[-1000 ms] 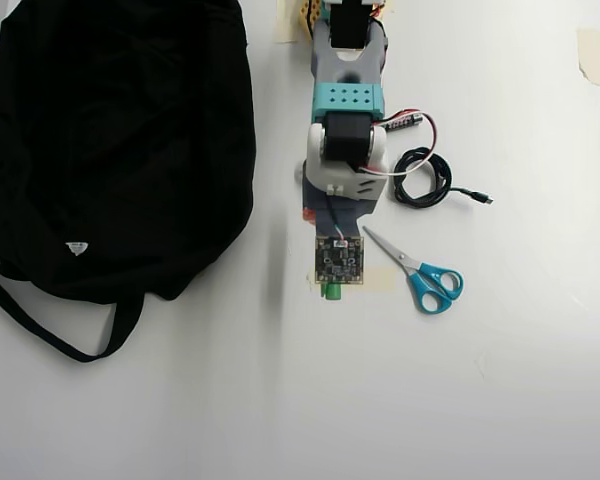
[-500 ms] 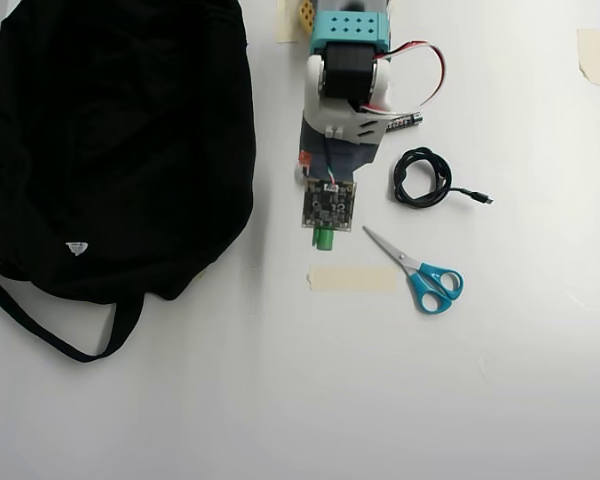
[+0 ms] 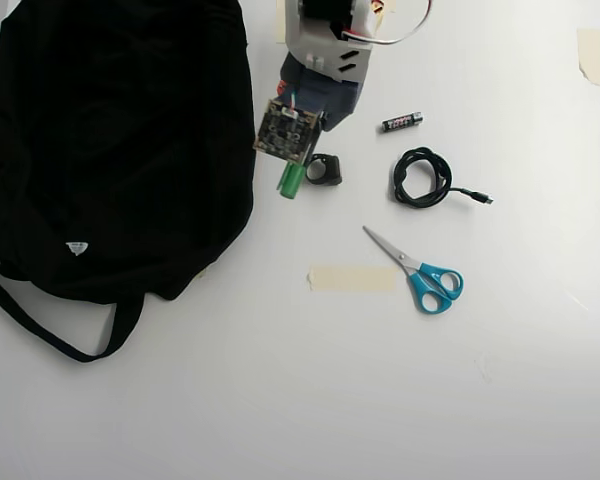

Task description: Put the green marker into the black bag

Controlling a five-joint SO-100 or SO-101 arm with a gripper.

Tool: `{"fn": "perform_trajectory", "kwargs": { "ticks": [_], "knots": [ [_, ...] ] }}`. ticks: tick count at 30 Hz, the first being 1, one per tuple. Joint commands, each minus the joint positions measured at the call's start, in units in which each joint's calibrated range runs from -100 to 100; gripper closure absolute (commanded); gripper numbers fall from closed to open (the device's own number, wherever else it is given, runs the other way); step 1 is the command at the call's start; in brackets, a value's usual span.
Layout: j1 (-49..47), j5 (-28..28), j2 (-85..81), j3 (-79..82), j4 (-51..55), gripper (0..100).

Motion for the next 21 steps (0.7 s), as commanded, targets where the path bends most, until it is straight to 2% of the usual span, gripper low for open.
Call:
{"fn": "perform_trajectory", "kwargs": {
  "ticks": [1, 9, 21],
  "knots": [
    [5.16, -0.62, -3.11, -0.08, 0.34, 98],
    [17.05, -2.09, -2.2, -1.07, -0.26, 98],
    [34.03, -2.83, -0.7, -0.26, -10.43, 98]
  ]
}}
